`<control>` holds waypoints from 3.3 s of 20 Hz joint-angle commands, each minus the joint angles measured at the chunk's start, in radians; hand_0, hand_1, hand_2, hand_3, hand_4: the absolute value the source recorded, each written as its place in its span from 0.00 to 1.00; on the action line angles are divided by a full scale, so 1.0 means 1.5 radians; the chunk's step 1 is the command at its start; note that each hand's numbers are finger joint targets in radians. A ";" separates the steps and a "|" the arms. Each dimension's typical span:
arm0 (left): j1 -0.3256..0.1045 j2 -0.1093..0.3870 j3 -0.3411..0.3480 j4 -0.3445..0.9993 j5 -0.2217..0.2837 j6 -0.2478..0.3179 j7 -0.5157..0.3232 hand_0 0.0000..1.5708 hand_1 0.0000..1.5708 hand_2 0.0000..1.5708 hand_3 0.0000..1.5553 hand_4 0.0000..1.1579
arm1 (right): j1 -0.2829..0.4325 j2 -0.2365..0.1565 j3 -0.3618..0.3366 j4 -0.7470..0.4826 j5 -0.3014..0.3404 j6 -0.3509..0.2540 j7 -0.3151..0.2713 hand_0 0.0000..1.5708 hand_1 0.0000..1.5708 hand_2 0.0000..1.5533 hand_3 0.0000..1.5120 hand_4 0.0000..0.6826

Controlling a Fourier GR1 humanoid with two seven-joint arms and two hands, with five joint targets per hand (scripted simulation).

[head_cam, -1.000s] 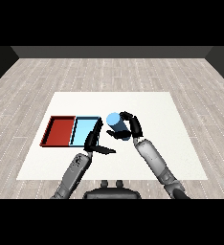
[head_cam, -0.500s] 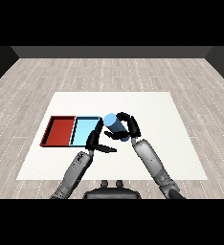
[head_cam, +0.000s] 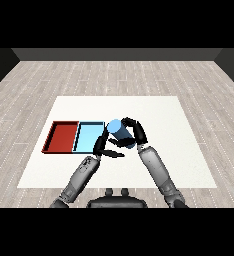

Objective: Pick the blue can and put it in the blue box

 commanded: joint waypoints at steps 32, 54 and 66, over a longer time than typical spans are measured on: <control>-0.099 0.000 -0.055 0.090 0.110 0.103 -0.035 1.00 1.00 1.00 0.96 0.99 | -0.033 0.013 0.086 0.039 -0.033 -0.063 -0.009 0.95 0.95 0.94 0.91 0.82; -0.047 0.018 -0.061 0.037 0.070 0.150 -0.066 1.00 1.00 1.00 0.96 0.98 | 0.020 0.007 0.036 -0.084 -0.055 0.006 0.054 0.00 0.00 0.00 0.00 0.00; -0.099 0.095 0.037 0.130 0.039 0.141 -0.022 1.00 1.00 1.00 0.95 0.97 | 0.133 0.012 -0.049 -0.103 -0.116 -0.017 -0.031 0.00 0.00 0.00 0.00 0.00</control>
